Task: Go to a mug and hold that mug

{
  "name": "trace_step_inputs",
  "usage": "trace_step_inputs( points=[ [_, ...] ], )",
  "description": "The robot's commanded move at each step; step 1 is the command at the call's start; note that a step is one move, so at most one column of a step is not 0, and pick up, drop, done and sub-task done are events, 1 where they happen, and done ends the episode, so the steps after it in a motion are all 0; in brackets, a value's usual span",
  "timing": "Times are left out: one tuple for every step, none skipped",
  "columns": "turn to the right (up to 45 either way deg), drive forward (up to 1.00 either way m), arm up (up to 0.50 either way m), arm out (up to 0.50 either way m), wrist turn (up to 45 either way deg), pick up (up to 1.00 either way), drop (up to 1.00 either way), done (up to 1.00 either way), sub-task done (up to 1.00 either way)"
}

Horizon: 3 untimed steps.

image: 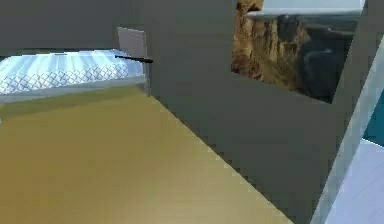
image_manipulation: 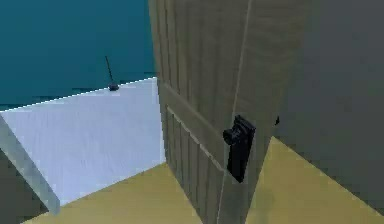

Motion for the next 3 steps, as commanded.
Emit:
trace_step_inputs(
  points=[
    [-45.0,0.0,0.0,0.0,0.0,0.0,0.0,0.0,0.0],
    [-45.0,0.0,0.0,0.0,0.0,0.0,0.0,0.0,0.0],
    [-30.0,0.0,0.0,0.0,0.0,0.0,0.0,0.0,0.0]
  ],
)
